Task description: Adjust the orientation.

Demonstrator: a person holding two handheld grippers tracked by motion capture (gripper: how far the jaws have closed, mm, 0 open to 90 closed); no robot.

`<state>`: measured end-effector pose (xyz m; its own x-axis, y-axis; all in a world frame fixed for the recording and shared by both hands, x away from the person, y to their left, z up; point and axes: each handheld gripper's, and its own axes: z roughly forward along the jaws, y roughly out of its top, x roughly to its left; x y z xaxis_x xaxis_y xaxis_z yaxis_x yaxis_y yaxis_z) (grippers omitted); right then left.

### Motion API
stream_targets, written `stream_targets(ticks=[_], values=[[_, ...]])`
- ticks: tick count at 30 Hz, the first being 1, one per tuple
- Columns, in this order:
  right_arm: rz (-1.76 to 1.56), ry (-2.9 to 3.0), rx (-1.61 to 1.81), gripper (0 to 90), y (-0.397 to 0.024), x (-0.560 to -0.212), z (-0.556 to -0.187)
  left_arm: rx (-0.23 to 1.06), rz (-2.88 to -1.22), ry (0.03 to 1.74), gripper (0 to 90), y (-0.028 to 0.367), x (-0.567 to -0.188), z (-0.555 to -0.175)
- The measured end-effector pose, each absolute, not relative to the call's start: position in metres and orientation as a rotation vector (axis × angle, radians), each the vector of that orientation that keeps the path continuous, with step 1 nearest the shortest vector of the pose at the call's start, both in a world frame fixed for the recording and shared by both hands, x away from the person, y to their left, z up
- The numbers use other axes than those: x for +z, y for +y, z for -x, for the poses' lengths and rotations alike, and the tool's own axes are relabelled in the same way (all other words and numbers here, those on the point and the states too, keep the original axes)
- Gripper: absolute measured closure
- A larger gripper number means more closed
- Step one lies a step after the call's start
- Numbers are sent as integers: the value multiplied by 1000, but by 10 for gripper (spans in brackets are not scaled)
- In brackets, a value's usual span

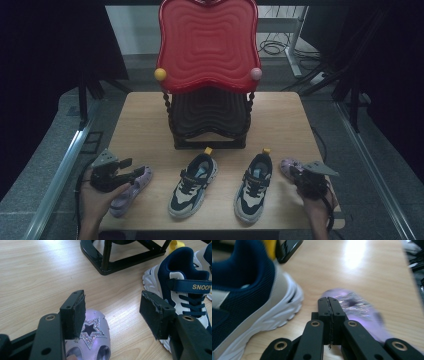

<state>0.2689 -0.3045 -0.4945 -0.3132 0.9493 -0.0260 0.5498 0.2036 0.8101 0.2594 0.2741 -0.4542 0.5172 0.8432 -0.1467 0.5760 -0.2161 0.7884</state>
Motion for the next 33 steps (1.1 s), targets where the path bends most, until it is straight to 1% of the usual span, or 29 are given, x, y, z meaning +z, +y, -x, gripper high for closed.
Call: stream_targets(ticks=[9, 15, 26, 30, 33], values=[[-1486, 1761, 1025, 898, -369, -479, -253, 394, -1906, 1172, 381, 277, -455, -260], [-1542, 1732, 1000, 899, -401, -483, -248, 383, -1912, 1169, 381, 275, -457, -261], [-1524, 1775, 1028, 892, -405, -488, -245, 387, -1901, 1185, 381, 280, -457, -261], [-1491, 1806, 1084, 864, -405, -486, -243, 385, -1905, 1190, 381, 280, -458, -262], [-1450, 1835, 1112, 810, -404, -485, -242, 381, -1908, 1191, 381, 279, -459, -262]])
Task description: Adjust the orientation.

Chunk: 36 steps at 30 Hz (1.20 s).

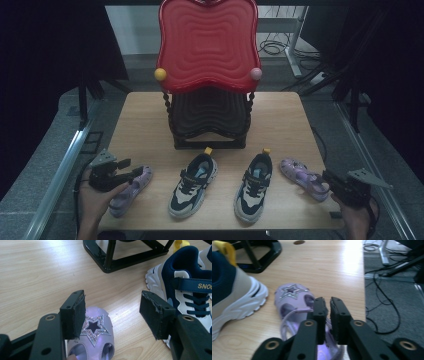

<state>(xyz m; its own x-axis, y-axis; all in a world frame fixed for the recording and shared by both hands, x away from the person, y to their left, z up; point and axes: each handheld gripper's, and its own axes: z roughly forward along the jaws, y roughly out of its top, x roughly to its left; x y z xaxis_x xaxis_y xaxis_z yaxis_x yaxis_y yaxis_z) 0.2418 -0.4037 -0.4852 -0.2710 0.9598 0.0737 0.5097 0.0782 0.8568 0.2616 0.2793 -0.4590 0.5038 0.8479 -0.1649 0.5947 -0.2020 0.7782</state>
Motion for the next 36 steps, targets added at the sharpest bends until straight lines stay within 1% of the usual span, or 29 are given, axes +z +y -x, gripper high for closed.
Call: stream_targets(ticks=[8, 11, 14, 22, 28, 36], values=[[-1380, 1938, 1176, 625, -394, -481, -241, 385, -1896, 1182, 381, 281, -451, -257], [-1384, 1976, 1187, 579, -391, -480, -248, 379, -1874, 1160, 381, 287, -443, -251], [-1363, 2026, 1161, 550, -389, -482, -250, 367, -1858, 1176, 381, 295, -445, -246], [-1389, 1977, 1180, 547, -407, -485, -240, 363, -1825, 1229, 382, 307, -449, -242], [-1360, 1983, 1186, 544, -405, -483, -238, 359, -1832, 1212, 381, 306, -446, -238], [-1358, 2012, 1178, 541, -403, -487, -237, 361, -1827, 1228, 381, 314, -450, -230]])
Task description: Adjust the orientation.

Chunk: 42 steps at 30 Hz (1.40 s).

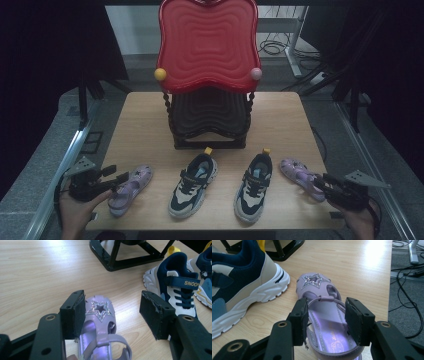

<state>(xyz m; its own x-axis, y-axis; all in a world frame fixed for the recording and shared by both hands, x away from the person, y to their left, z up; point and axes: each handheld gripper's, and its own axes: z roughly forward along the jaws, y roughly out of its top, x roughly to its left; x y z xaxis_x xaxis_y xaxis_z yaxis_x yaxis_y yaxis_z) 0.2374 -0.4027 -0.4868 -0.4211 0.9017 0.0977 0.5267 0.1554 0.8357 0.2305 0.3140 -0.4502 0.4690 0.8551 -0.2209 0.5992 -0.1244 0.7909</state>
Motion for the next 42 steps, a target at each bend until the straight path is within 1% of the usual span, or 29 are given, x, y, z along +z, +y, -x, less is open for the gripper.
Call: stream_targets(ticks=[25, 33, 42], values=[[-1331, 2086, 1135, 533, -393, -493, -233, 318, -1828, 1266, 386, 324, -475, -208], [-1329, 2105, 1122, 533, -390, -496, -235, 295, -1872, 1251, 406, 320, -481, -203], [-1338, 2108, 1112, 533, -389, -498, -236, 276, -1939, 1231, 462, 310, -490, -197]])
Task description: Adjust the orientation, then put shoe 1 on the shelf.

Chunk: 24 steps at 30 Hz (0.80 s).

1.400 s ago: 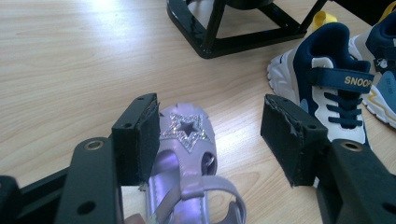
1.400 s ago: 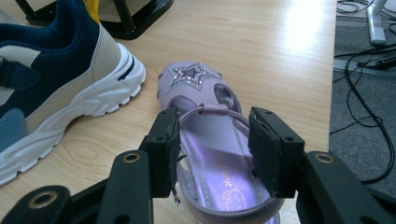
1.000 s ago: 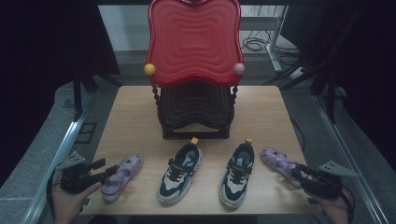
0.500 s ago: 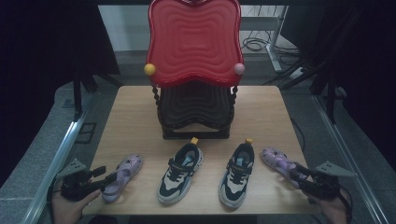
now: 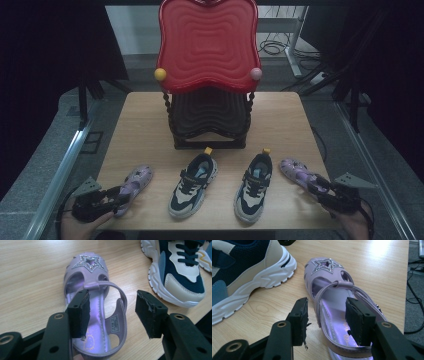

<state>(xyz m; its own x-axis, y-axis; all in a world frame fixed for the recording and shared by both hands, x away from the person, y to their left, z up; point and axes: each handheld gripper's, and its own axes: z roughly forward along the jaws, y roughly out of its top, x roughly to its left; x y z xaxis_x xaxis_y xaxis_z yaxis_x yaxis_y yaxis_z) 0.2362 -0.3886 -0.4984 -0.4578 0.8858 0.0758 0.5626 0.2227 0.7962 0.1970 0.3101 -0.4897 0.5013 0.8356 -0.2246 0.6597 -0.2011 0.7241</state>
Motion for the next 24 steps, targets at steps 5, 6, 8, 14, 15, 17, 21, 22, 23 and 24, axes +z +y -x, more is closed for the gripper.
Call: stream_targets(ticks=[5, 6, 8, 14, 15, 17, 21, 22, 23, 24], values=[[-1347, 2112, 1105, 535, -388, -500, -236, 278, -1964, 1233, 463, 307, -492, -197], [-1349, 2115, 1100, 536, -387, -501, -237, 278, -1964, 1233, 463, 306, -492, -197], [-1349, 2121, 1095, 536, -386, -502, -238, 278, -1972, 1236, 464, 305, -493, -196], [-1345, 2137, 1081, 544, -382, -504, -241, 264, -1991, 1243, 462, 305, -497, -194], [-1346, 2138, 1083, 547, -382, -503, -242, 258, -1999, 1240, 462, 303, -498, -195], [-1345, 2149, 1085, 551, -380, -504, -244, 248, -2015, 1234, 465, 300, -500, -198], [-1352, 2148, 1068, 551, -380, -506, -244, 264, -2055, 1238, 512, 293, -503, -203], [-1357, 2146, 1068, 553, -381, -506, -244, 272, -2065, 1234, 550, 292, -503, -203], [-1358, 2140, 1071, 555, -381, -506, -243, 277, -2074, 1230, 572, 292, -503, -203], [-1361, 2133, 1078, 557, -382, -504, -243, 280, -2076, 1231, 602, 292, -503, -203]])
